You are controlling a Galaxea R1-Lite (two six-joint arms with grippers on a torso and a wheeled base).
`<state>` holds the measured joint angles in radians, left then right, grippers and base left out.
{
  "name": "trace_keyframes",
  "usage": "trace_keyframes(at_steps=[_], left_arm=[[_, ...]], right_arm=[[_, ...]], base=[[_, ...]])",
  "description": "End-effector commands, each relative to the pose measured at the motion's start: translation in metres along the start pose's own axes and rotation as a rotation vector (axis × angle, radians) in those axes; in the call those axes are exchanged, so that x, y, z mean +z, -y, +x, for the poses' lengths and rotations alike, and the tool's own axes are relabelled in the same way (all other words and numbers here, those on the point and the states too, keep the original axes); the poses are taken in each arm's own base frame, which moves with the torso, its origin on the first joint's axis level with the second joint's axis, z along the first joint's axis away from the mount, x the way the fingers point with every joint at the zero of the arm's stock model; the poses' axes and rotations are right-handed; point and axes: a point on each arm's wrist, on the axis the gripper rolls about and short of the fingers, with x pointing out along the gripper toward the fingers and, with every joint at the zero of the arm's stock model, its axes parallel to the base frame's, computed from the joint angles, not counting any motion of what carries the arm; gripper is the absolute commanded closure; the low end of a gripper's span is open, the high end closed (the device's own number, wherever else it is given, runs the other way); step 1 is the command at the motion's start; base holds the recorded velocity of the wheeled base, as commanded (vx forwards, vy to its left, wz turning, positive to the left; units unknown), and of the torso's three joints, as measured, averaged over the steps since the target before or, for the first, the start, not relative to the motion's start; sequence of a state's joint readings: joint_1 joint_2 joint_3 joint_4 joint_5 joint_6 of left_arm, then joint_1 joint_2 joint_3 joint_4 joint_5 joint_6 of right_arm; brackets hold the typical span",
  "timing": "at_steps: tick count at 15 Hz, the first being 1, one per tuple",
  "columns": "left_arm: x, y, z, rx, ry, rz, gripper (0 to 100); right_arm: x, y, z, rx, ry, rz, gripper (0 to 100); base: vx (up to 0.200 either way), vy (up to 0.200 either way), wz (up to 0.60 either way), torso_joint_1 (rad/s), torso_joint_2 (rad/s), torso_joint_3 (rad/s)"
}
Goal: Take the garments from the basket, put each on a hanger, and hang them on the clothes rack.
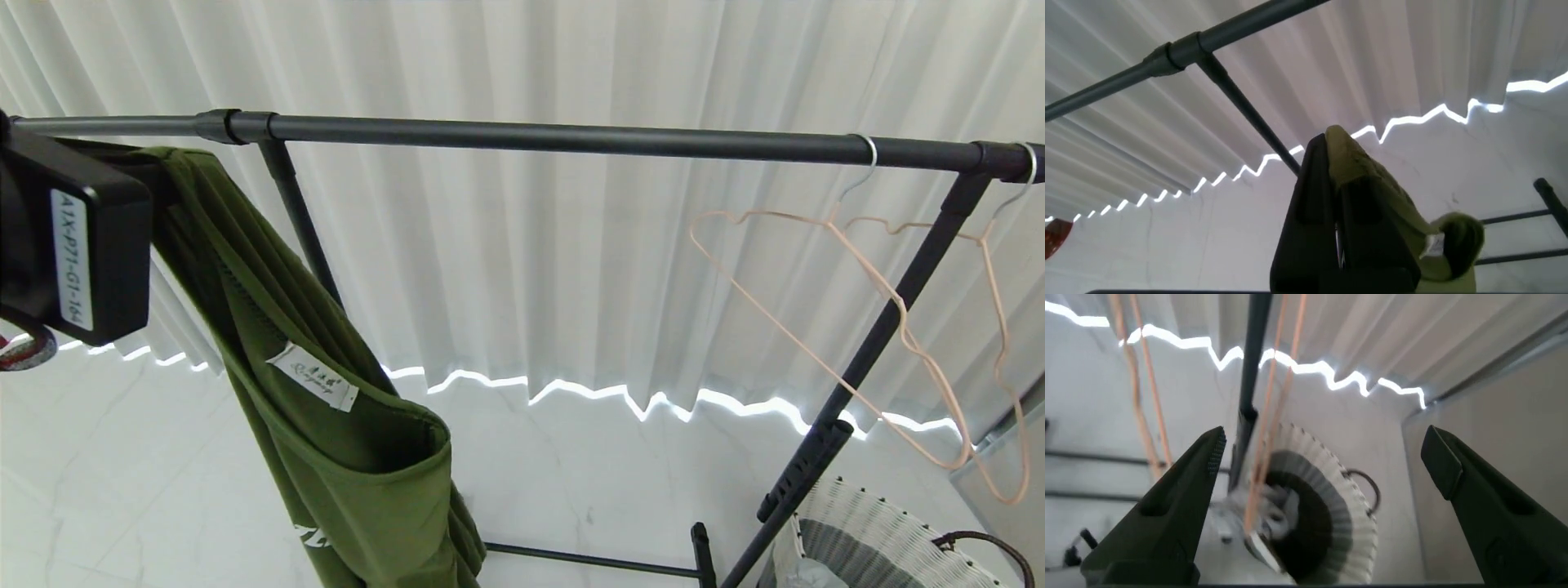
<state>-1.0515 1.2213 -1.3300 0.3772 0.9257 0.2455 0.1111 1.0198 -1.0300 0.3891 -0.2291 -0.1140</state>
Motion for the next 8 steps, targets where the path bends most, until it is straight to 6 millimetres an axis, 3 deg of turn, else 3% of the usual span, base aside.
trace_keyframes(at_steps=[1, 4, 8], left_arm=[[-0.001, 0.0, -0.001, -0.002, 0.0, 0.003, 100], [-0.003, -0.003, -0.003, -0.001, 0.003, 0.001, 100], [-0.004, -0.003, -0.004, -0.005, 0.005, 0.002, 100]], right_arm=[[-0.012, -0.01, 0.04, 0.003, -0.077, 0.019, 0], [-0.027, -0.013, 0.083, -0.034, -0.113, 0.051, 0], [-0.024, -0.015, 0.127, -0.055, -0.098, 0.146, 0]], base=[[0.0, 0.0, 0.0, 0.0, 0.0, 0.0], [0.0, 0.0, 0.0, 0.0, 0.0, 0.0], [0.0, 0.0, 0.0, 0.0, 0.0, 0.0]])
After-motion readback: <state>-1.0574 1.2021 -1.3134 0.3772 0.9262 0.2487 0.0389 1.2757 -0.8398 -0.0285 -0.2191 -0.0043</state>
